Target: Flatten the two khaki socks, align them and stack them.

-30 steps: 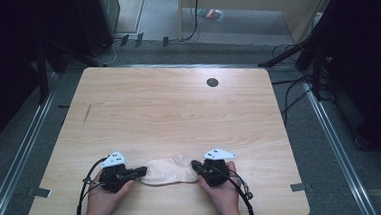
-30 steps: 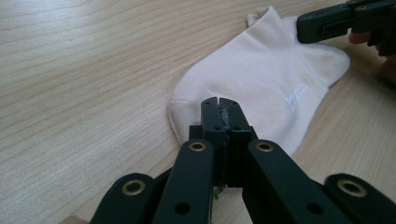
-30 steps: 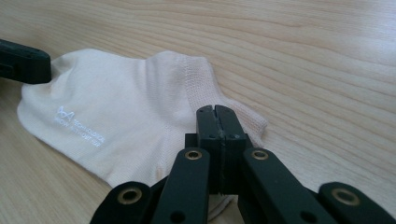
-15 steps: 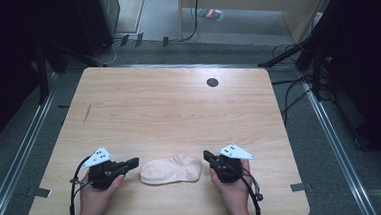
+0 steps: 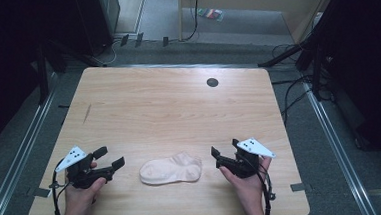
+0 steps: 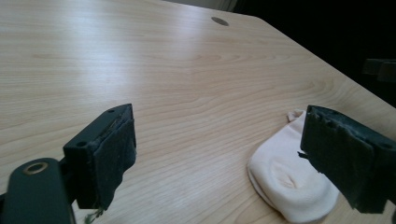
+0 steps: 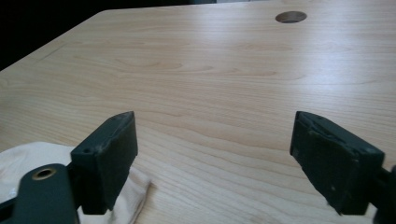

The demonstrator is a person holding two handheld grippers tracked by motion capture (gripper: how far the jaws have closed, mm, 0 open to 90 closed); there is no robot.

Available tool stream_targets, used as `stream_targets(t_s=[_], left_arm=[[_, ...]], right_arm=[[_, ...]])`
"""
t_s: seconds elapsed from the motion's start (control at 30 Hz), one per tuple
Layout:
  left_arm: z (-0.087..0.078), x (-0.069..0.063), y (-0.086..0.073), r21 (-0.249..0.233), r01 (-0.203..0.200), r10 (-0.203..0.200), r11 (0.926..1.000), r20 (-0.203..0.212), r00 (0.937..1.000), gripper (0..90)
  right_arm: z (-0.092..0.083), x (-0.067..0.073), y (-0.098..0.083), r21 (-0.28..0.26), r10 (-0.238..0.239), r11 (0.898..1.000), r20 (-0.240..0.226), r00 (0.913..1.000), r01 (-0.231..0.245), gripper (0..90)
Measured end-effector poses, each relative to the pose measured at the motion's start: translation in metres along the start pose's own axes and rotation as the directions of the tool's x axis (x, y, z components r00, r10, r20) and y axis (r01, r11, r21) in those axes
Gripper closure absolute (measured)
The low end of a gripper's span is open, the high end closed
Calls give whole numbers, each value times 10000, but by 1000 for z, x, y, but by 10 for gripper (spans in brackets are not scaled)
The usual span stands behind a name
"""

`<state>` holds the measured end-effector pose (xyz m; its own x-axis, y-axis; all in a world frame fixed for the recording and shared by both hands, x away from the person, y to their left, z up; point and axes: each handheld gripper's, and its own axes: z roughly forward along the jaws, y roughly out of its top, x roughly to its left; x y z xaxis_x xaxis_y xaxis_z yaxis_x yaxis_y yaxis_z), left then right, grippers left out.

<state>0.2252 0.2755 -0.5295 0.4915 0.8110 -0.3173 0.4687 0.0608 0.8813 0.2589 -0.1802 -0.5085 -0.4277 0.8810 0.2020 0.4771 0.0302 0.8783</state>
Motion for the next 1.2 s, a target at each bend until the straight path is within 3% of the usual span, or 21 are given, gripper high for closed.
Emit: stream_targets(t_s=[0.1,0.33,0.5,0.57,0.73,0.87,1.2], left_arm=[[-6,7,-1,72,125,-120,9999,-554,9984,95],[-14,18,-3,58,161,-155,9999,-851,9962,96],[-24,28,-6,22,252,-248,9997,-1119,9934,96],[-28,32,-8,60,235,-226,9997,-1219,9923,96],[-37,41,-12,243,139,-100,9996,-1537,9881,96],[-42,46,-14,359,125,-61,9993,-1722,9850,96],[-57,60,-19,283,284,-216,9992,-2169,9759,96]], right_arm=[[-5,-9,0,-90,36,10000,135,9999,-35,141],[-16,-25,-2,-13,132,9999,254,9996,-132,141],[-30,-47,-11,98,159,9998,708,9974,-166,141],[-32,-49,-12,103,156,9998,742,9971,-164,141],[-45,-68,-20,57,435,9990,1167,9922,-445,142],[-50,-76,-23,90,465,9988,1356,9897,-482,142],[-65,-101,-40,417,785,9953,1818,9802,-874,142]])
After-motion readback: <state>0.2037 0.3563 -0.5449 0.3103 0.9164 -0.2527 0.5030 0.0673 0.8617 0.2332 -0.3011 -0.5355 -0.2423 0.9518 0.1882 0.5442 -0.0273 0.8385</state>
